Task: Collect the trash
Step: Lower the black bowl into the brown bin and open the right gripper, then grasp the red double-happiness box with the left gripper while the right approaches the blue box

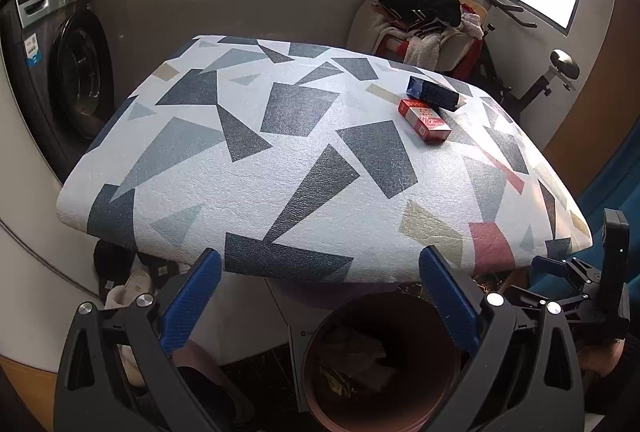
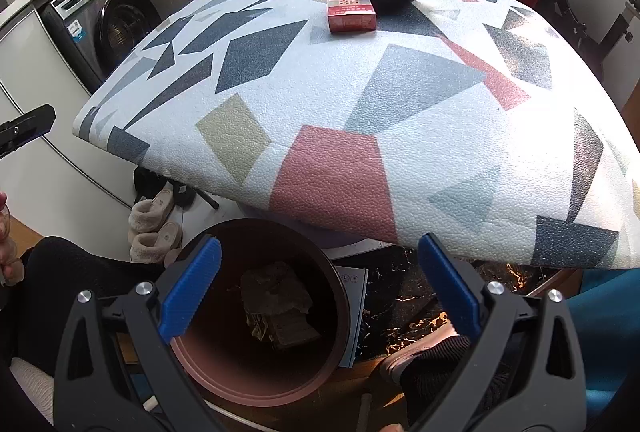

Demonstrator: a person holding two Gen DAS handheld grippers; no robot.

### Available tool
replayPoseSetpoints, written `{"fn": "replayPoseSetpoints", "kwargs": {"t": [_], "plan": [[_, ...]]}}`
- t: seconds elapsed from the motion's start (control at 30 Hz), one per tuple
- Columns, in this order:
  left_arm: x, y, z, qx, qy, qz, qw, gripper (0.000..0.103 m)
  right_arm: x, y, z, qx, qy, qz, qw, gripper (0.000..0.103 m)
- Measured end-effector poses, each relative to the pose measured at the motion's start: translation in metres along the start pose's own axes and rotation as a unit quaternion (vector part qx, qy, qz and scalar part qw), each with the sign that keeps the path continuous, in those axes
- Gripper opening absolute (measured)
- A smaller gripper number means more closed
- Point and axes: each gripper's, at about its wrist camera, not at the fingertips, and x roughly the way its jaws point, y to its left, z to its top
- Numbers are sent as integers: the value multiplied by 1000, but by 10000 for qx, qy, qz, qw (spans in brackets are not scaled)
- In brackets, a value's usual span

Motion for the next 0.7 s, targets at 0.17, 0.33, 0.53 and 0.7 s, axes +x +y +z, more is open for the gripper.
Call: {"fn": "replayPoseSetpoints", "kwargs": {"t": [0.17, 0.33, 0.53, 0.7], "plan": [[10, -7, 13, 93, 50, -48, 9999, 97, -5, -15, 15, -15, -199, -183, 9996, 97], [30, -24, 33, 211, 167, -222, 9994, 97, -8, -37, 33, 67, -393, -363, 9985, 97], [83, -59, 74, 127, 543, -550, 9969, 97, -12, -71, 59, 376, -634, -485, 9961, 97], [141, -103, 120, -29, 794, -854, 9932, 97, -14, -102, 78, 609, -797, -574, 9933, 97]]}}
